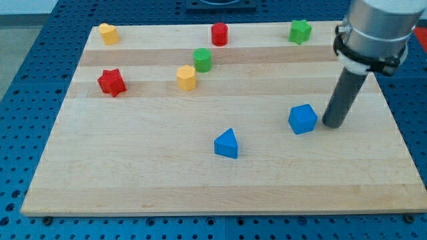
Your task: Slide the blue cube upwards
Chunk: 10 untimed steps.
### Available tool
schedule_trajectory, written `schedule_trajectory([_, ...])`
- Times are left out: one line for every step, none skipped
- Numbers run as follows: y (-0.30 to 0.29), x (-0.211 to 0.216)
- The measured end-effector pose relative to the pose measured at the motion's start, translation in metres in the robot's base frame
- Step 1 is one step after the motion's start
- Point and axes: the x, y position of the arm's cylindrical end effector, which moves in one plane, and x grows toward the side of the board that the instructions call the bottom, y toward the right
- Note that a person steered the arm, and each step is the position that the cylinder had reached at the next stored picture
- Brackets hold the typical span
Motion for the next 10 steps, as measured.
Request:
schedule_trajectory([0.002,0.007])
schedule_trajectory([0.002,0.057])
schedule_trajectory([-0.013,0.078])
schedule_trajectory([-0.038,0.056])
schedule_trajectory([-0.047,0.023])
schedule_trajectory([-0.052,-0.007])
schedule_trajectory([-0.052,-0.024])
schedule_trajectory([-0.052,-0.016])
schedule_trajectory([-0.085,-0.011])
schedule_trajectory([-0.119,-0.011])
